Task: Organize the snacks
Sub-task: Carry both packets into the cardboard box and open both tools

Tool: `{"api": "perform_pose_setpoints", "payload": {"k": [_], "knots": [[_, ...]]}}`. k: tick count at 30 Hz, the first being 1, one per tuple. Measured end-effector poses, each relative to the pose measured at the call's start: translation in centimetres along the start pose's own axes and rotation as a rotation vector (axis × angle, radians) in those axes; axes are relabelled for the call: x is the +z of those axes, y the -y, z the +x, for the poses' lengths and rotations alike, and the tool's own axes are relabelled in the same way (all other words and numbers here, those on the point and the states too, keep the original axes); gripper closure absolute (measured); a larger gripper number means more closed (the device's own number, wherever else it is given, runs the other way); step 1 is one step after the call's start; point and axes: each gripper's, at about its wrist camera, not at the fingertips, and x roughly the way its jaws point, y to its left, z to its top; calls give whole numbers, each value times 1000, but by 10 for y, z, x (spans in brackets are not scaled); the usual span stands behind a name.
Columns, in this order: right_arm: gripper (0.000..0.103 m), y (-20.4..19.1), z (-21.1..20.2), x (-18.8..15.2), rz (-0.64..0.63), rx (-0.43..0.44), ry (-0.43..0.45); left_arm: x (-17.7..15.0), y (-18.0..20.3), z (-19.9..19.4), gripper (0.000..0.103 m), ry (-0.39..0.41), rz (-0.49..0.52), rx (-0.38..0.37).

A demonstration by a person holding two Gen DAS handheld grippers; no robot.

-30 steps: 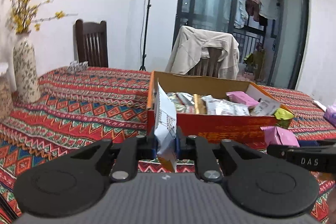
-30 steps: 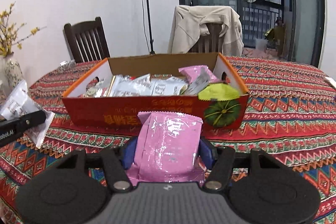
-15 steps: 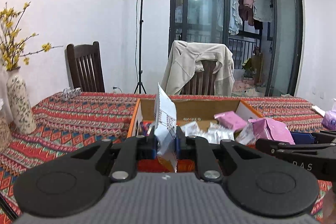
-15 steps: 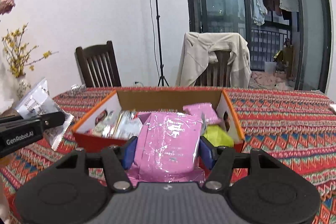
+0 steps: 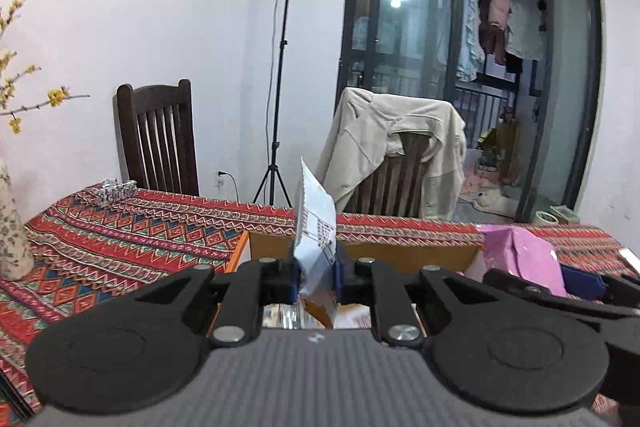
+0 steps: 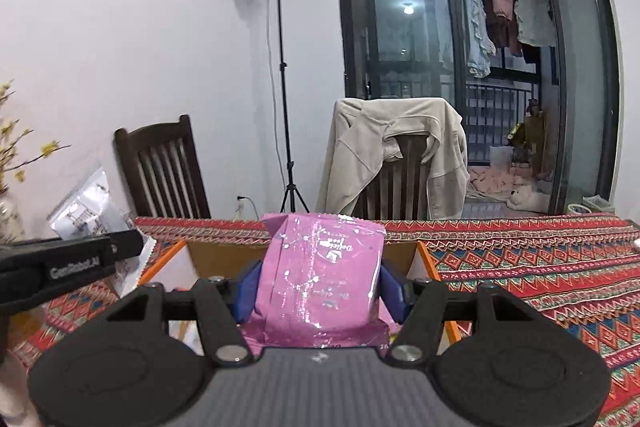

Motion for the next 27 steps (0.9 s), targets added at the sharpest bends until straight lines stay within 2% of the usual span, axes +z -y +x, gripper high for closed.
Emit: {"api": "perform_pose_setpoints", "payload": {"k": [3,6,9,11,12,13,14,15,16,22,27], "knots": [[42,3,15,-8,-14,-9,-1,-7,-6,24,87,-2,-54,7],[42,5,31,-19,-55,-15,-39,-21,-10,47,87,-59,-37,24],[42,2,45,-25,-68,-10,-81,-26,-21,59,87,-109,-80,27],[42,1,51,-30,-74,-22,-101,-28,-29,60,83,-112,-108,49],[39,3,52,-30,-58,-25,-102,-28,-31,60,75,-115,-114,78],[24,4,52,-31,-37,-25,-103,-27,-33,60,52,-111,-116,91],[14,4,52,-31,-26,-22,-101,-28,-34,58,37,-94,-123,84],[0,3,52,-32,-31,-16,-93,-28,-34,56,11,-77,-125,88],[0,2,51,-34,-35,-15,-89,-29,-33,53,3,-57,-119,109],[0,5,49,-32,-15,-4,-98,-26,-24,40,0,5,-76,108],[0,8,42,-26,-8,9,-82,-15,-23,34,0,20,-83,88]]}}
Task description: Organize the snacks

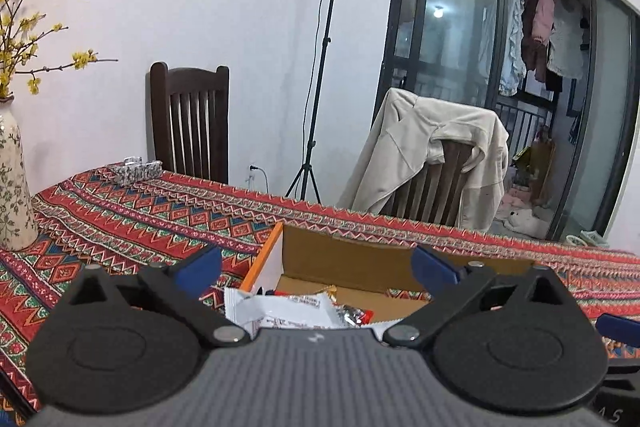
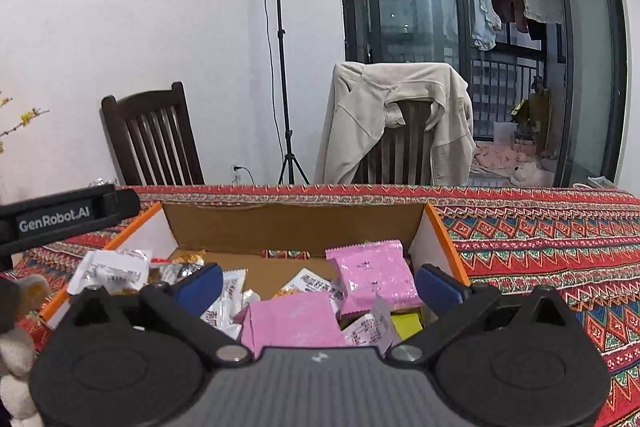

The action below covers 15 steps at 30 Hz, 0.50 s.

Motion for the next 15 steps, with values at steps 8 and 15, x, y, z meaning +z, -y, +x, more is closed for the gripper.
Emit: {"api": "perform_pose_setpoints", "payload": {"k": [8,15], "knots": [[0,-4,-43,12,-1,-7,62,22,1,-43,0,59,30,24],[0,-12,-109,9,0,52,89,29,-12,-118,0,148,39,-19]]}}
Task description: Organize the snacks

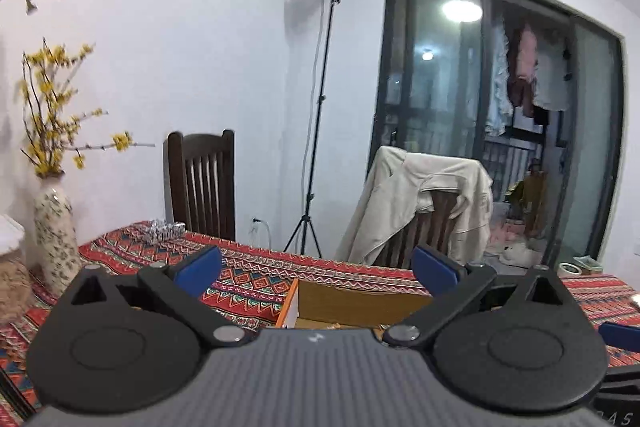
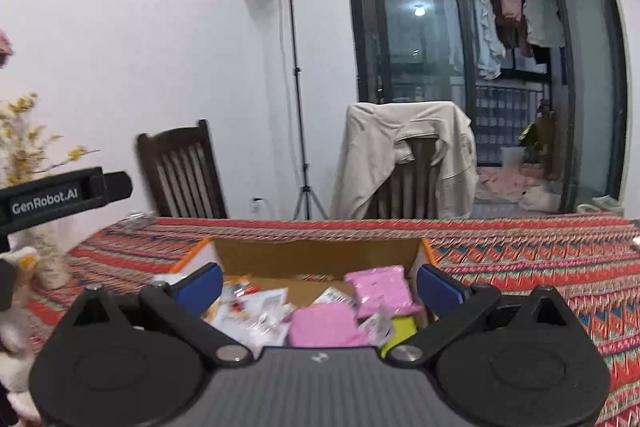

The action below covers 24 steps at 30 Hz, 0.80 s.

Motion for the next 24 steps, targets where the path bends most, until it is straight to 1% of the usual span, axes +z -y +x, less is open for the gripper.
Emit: {"api": "perform_pose_setpoints", "payload": {"k": [2,4,5,8,10,13,18,20,22,24], "knots": [[0,-6,-22,-8,-23,9,12,-1,-5,-24,0,10,1,-23],[0,-12,-45,-20,-50,9,23,-8,-9,-51,0,25,16,-41],[0,-14,-54,-26,-56,10,18,-14,-11,-62,0,19,31,-49],[0,-15,-80,-52,-44,13,-7,-34,-19,-90,0,-14,63,-74],[0,-14,-93,-70,-34,4,-30,-54,-25,-105,0,-46,92,-102],[0,-10,-112,-100,-6,3,-74,-84,-37,-126,0,-103,110,-88],[0,-2,-142,-145,43,-15,-149,-126,-58,-154,0,-227,86,-109],[0,1,-151,-154,46,-22,-167,-136,-64,-159,0,-261,82,-113],[0,3,-159,-159,42,-30,-168,-141,-66,-164,0,-264,84,-115],[0,4,-162,-160,48,-36,-165,-140,-68,-167,0,-249,78,-106]]}}
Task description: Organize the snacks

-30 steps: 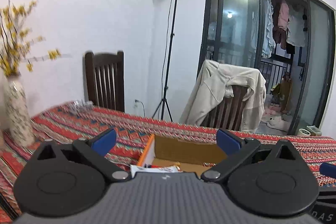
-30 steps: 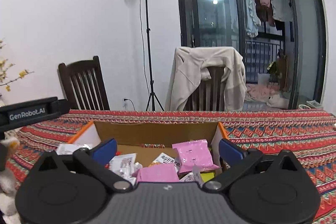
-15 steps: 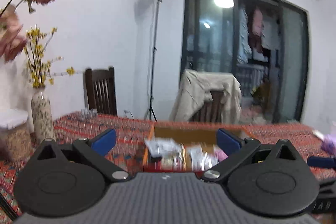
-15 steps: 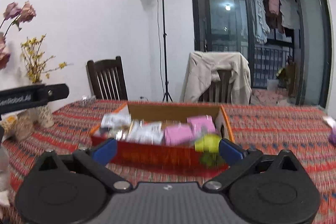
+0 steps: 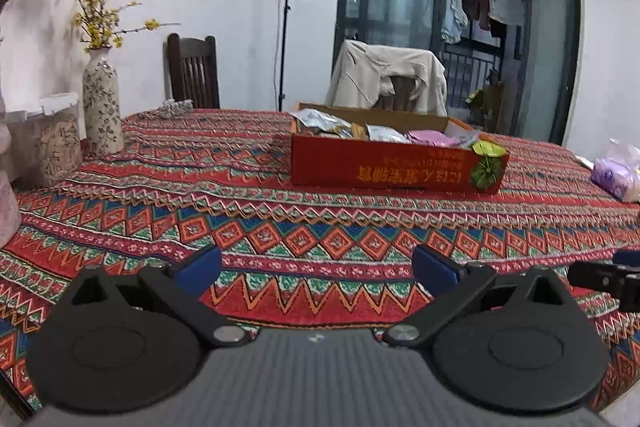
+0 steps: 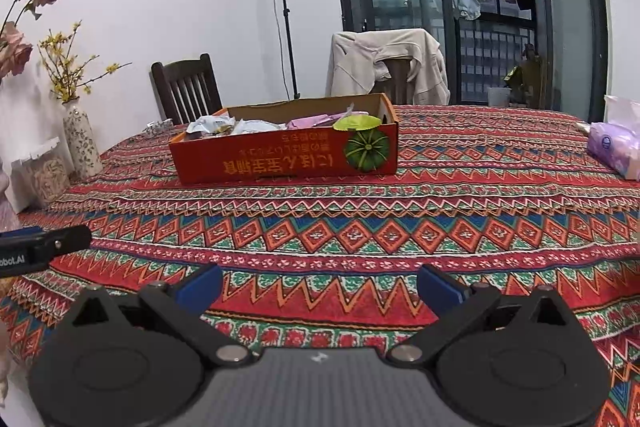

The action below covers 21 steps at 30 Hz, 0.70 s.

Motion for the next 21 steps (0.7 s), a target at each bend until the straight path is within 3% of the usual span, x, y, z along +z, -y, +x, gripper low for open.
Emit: {"api": "perform_pose_setpoints", "payload": {"k": [21], "knots": [[0,-5,-8,2,-8,7,18,-2,10,-11,0,43,28,-27]]}}
